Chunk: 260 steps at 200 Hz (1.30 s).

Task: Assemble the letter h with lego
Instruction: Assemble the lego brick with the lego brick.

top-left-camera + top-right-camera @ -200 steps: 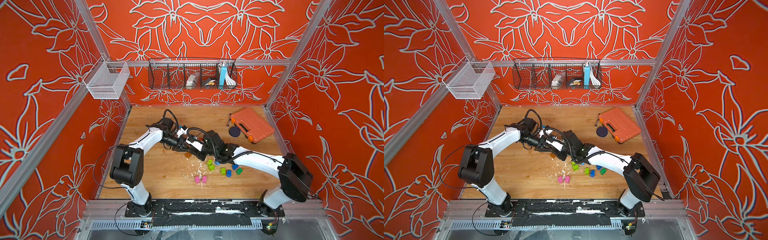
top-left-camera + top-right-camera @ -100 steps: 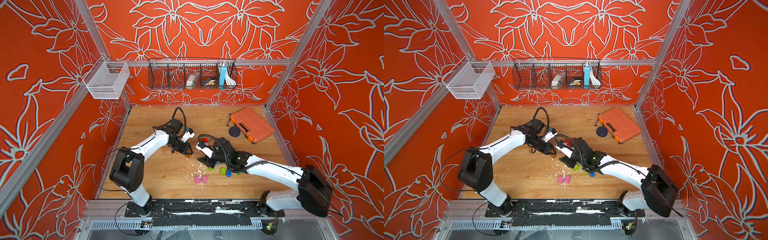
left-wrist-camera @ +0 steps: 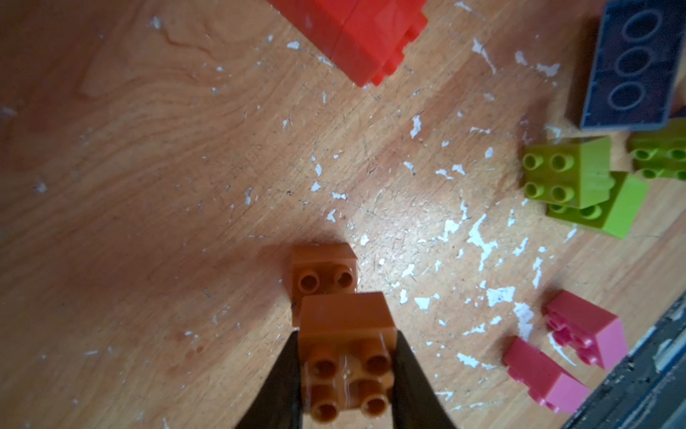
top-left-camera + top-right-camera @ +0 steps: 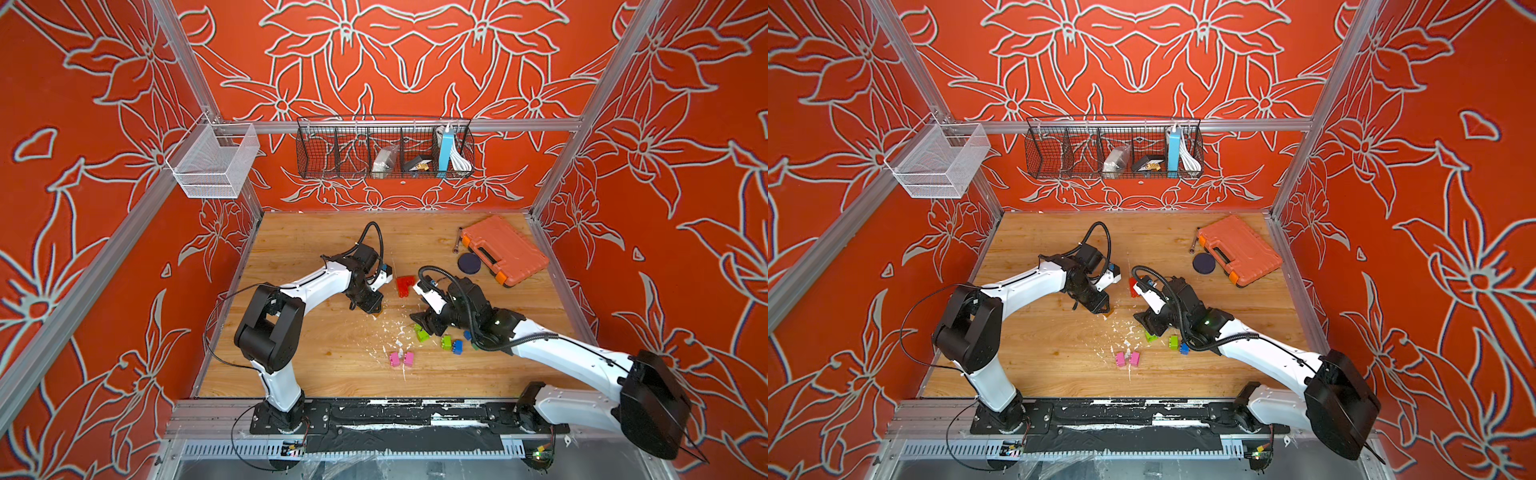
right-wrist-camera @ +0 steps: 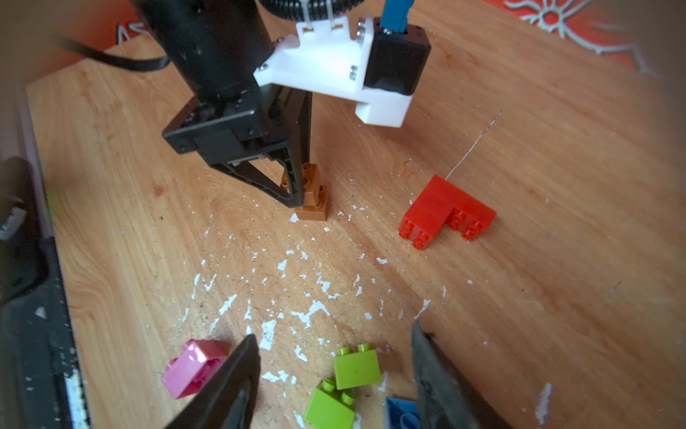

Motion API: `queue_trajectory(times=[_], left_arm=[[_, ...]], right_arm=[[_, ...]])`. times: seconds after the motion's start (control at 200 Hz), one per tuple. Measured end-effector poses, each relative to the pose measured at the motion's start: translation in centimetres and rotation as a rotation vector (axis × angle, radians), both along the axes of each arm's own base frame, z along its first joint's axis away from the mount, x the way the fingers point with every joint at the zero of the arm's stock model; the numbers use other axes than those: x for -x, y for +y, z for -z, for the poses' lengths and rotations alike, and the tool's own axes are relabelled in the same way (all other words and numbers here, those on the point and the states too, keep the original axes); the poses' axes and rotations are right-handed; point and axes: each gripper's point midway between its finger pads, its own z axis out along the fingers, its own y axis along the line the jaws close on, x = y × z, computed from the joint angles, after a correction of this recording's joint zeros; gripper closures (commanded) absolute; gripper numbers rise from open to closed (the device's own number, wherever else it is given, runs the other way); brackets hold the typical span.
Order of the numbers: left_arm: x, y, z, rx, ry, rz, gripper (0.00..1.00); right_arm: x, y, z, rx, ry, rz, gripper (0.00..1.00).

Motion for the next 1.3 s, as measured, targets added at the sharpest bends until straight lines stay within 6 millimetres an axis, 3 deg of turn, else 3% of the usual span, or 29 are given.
queue_trajectory(times=[0.13,0.881,1.116,1.301], left_arm=[[0.0,-0.1,1.0,-0.039,0.003,0.018,0.69],[-1.0,-0.3,1.6,-0.165,-0.004,0.038,0.7],[-1.1,-0.2,2.0,-0.222,-0.007,0.039,0.7],[-1.1,-0.2,2.1,-0.231,-0.014,0.04,0.69]], right_arm=[[0.1,0.1,0.0,-0.001,0.003,-0.007,0.19],[0.2,-0.7,0.0,0.03,0.01,0.015,0.19],[-2.0,-1.9,0.5,0.069,0.068,0.141,0.2],[-4.4,-3.6,2.2,0.086,0.177,0.285,0.22]])
